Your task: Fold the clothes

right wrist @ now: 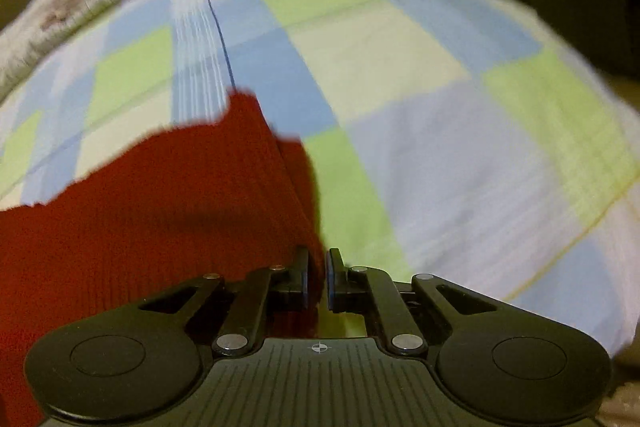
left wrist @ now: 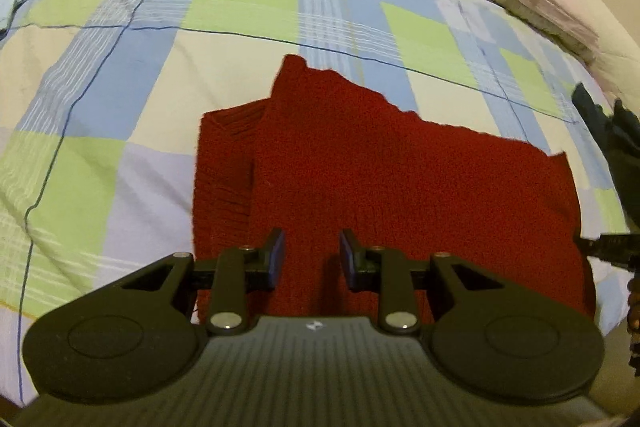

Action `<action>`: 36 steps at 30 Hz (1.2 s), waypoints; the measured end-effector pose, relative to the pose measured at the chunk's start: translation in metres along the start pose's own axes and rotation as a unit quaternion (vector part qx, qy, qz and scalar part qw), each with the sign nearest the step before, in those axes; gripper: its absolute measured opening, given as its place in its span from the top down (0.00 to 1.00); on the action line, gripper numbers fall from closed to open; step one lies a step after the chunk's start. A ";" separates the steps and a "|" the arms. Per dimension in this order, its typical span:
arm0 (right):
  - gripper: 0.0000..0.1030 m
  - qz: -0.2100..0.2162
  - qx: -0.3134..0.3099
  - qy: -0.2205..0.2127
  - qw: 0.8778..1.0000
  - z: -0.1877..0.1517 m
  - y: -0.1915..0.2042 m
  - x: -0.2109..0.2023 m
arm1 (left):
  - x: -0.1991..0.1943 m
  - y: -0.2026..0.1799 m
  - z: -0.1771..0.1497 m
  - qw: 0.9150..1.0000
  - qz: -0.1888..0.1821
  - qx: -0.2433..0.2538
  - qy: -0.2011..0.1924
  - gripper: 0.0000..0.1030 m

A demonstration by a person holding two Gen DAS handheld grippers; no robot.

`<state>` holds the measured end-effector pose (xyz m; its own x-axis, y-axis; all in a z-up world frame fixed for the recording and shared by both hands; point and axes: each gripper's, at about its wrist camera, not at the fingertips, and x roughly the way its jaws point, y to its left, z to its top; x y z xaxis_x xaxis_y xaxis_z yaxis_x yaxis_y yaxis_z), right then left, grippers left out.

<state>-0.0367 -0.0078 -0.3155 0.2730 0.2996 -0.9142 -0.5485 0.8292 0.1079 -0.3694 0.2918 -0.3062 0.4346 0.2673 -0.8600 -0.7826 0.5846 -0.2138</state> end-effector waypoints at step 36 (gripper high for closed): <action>0.35 0.308 -0.580 0.079 0.750 0.125 0.008 -0.143 | -0.177 -0.329 -0.092 0.873 0.261 -0.411 -0.031 0.68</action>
<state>0.0183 0.0152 -0.1349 -0.3620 0.3208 -0.8753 -0.8754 -0.4397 0.2009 -0.2301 -0.0181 -0.1269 -0.0738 0.3883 -0.9186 -0.9251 -0.3706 -0.0823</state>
